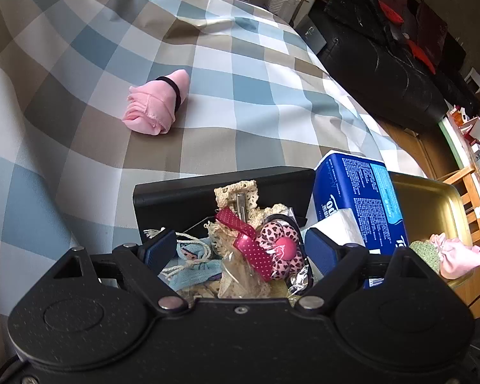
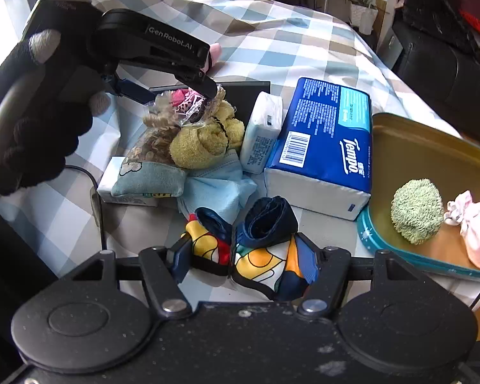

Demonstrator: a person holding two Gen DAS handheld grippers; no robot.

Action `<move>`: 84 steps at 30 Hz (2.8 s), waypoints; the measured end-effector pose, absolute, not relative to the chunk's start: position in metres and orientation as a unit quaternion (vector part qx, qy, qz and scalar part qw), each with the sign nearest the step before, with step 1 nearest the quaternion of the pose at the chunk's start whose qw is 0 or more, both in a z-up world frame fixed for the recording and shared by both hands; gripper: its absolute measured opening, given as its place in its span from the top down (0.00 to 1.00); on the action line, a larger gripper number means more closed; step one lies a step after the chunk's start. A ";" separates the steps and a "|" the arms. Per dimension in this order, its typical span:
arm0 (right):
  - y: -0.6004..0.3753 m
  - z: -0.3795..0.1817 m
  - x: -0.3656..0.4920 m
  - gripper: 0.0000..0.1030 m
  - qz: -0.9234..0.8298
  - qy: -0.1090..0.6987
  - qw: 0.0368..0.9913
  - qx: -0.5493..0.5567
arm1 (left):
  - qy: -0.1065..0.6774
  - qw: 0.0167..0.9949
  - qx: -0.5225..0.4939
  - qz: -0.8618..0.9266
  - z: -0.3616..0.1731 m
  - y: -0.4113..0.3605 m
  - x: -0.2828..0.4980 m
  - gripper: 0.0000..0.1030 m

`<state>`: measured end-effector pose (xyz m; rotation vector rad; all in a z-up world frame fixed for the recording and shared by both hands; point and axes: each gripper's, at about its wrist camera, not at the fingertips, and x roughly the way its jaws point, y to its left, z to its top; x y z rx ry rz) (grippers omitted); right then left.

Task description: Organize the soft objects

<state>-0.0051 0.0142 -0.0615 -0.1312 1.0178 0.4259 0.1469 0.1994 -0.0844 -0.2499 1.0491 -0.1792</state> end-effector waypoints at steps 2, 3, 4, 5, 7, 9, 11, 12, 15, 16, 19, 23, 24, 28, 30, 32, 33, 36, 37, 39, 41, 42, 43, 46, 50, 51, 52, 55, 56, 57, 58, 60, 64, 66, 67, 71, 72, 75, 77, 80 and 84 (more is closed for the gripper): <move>0.014 -0.062 -0.005 0.37 0.202 0.483 0.850 -0.058 | 0.492 0.860 -0.107 -0.084 -0.083 0.196 0.145 0.19; 0.013 -0.062 -0.004 0.37 0.201 0.483 0.850 -0.056 | 0.489 0.863 -0.101 -0.084 -0.082 0.195 0.145 0.19; 0.013 -0.062 -0.004 0.37 0.202 0.484 0.850 -0.056 | 0.486 0.865 -0.096 -0.084 -0.081 0.194 0.144 0.19; 0.013 -0.063 -0.004 0.37 0.201 0.484 0.850 -0.055 | 0.482 0.867 -0.090 -0.084 -0.080 0.192 0.143 0.19; 0.013 -0.064 -0.002 0.37 0.200 0.486 0.849 -0.052 | 0.478 0.870 -0.081 -0.087 -0.080 0.190 0.142 0.19; 0.014 -0.066 -0.001 0.37 0.201 0.489 0.848 -0.048 | 0.479 0.870 -0.071 -0.092 -0.081 0.186 0.143 0.19; 0.014 -0.068 0.001 0.37 0.201 0.493 0.845 -0.044 | 0.486 0.866 -0.065 -0.093 -0.085 0.184 0.145 0.19; 0.015 -0.069 0.001 0.37 0.202 0.495 0.844 -0.043 | 0.491 0.864 -0.064 -0.094 -0.087 0.183 0.146 0.19; 0.016 -0.072 0.002 0.37 0.203 0.499 0.842 -0.043 | 0.502 0.856 -0.072 -0.097 -0.092 0.185 0.148 0.19; 0.017 -0.073 0.002 0.37 0.203 0.499 0.842 -0.043 | 0.504 0.855 -0.078 -0.098 -0.093 0.186 0.148 0.19; 0.018 -0.074 0.002 0.37 0.201 0.499 0.842 -0.044 | 0.509 0.847 -0.110 -0.106 -0.094 0.192 0.150 0.19; 0.018 -0.075 0.001 0.37 0.199 0.499 0.842 -0.047 | 0.516 0.837 -0.145 -0.108 -0.098 0.201 0.153 0.20; 0.018 -0.076 0.001 0.37 0.199 0.498 0.843 -0.048 | 0.516 0.835 -0.153 -0.109 -0.099 0.202 0.154 0.22; 0.019 -0.075 -0.001 0.37 0.196 0.491 0.847 -0.053 | 0.514 0.833 -0.165 -0.123 -0.099 0.203 0.154 0.40; 0.019 -0.074 -0.002 0.37 0.193 0.485 0.851 -0.057 | 0.506 0.840 -0.153 -0.124 -0.095 0.200 0.152 0.43; 0.018 -0.072 -0.004 0.37 0.190 0.480 0.855 -0.058 | 0.498 0.846 -0.146 -0.124 -0.092 0.198 0.149 0.44; 0.017 -0.071 -0.005 0.37 0.189 0.476 0.857 -0.058 | 0.492 0.850 -0.143 -0.124 -0.089 0.198 0.147 0.44; 0.012 -0.066 -0.007 0.37 0.187 0.463 0.865 -0.053 | 0.467 0.865 -0.138 -0.123 -0.081 0.199 0.141 0.44; 0.011 -0.063 -0.008 0.37 0.188 0.457 0.868 -0.051 | 0.455 0.872 -0.133 -0.122 -0.076 0.199 0.138 0.44; 0.007 -0.058 -0.010 0.37 0.188 0.444 0.875 -0.047 | 0.430 0.887 -0.118 -0.120 -0.068 0.198 0.131 0.44; 0.004 -0.052 -0.013 0.37 0.189 0.431 0.881 -0.043 | 0.409 0.899 -0.101 -0.120 -0.062 0.194 0.125 0.44; 0.002 -0.049 -0.014 0.37 0.190 0.426 0.883 -0.040 | 0.402 0.903 -0.092 -0.121 -0.060 0.192 0.122 0.44; 0.000 -0.045 -0.015 0.37 0.191 0.422 0.886 -0.036 | 0.395 0.907 -0.081 -0.121 -0.059 0.190 0.120 0.44; -0.007 -0.035 -0.016 0.37 0.190 0.413 0.891 -0.024 | 0.385 0.914 -0.046 -0.119 -0.056 0.179 0.114 0.44; -0.023 -0.020 -0.011 0.37 0.174 0.406 0.897 -0.001 | 0.383 0.916 -0.013 -0.117 -0.056 0.167 0.103 0.44; -0.028 -0.017 -0.009 0.37 0.168 0.406 0.898 0.007 | 0.384 0.916 -0.011 -0.118 -0.056 0.164 0.100 0.44; -0.034 -0.013 -0.006 0.37 0.162 0.406 0.899 0.016 | 0.385 0.915 -0.013 -0.121 -0.056 0.162 0.097 0.44; -0.057 0.000 0.005 0.37 0.141 0.405 0.902 0.045 | 0.394 0.911 -0.019 -0.122 -0.053 0.155 0.088 0.44; -0.065 0.004 0.009 0.37 0.134 0.404 0.904 0.051 | 0.393 0.911 -0.018 -0.121 -0.051 0.151 0.083 0.44; -0.074 0.008 0.014 0.37 0.127 0.401 0.906 0.056 | 0.394 0.911 -0.016 -0.121 -0.049 0.147 0.080 0.44; -0.082 0.012 0.018 0.37 0.119 0.397 0.908 0.059 | 0.395 0.911 -0.014 -0.119 -0.047 0.144 0.078 0.44; -0.099 0.020 0.028 0.37 0.099 0.387 0.915 0.058 | 0.396 0.911 -0.012 -0.116 -0.041 0.136 0.074 0.44; -0.135 0.033 0.050 0.37 0.059 0.370 0.925 0.061 | 0.404 0.908 -0.013 -0.112 -0.027 0.118 0.076 0.44; -0.152 0.038 0.063 0.37 0.044 0.365 0.928 0.062 | 0.406 0.907 -0.015 -0.114 -0.019 0.106 0.080 0.44; -0.159 0.039 0.069 0.37 0.037 0.363 0.929 0.063 | 0.408 0.905 -0.018 -0.116 -0.016 0.101 0.082 0.44; -0.186 0.042 0.092 0.37 0.015 0.365 0.929 0.064 | 0.421 0.898 -0.028 -0.126 -0.004 0.076 0.095 0.44; -0.192 0.042 0.097 0.37 0.012 0.366 0.928 0.065 | 0.423 0.896 -0.030 -0.131 -0.001 0.068 0.099 0.44; -0.210 0.042 0.107 0.37 0.002 0.371 0.926 0.070 | 0.435 0.889 -0.029 -0.142 0.003 0.046 0.109 0.43; -0.222 0.039 0.116 0.37 -0.013 0.376 0.923 0.081 | 0.439 0.886 -0.027 -0.148 0.003 0.032 0.115 0.43; -0.238 0.028 0.120 0.37 -0.040 0.403 0.908 0.104 | 0.446 0.882 -0.017 -0.151 -0.003 0.011 0.126 0.43; -0.251 0.015 0.121 0.37 -0.048 0.430 0.892 0.133 | 0.464 0.872 -0.005 -0.152 -0.016 -0.017 0.143 0.43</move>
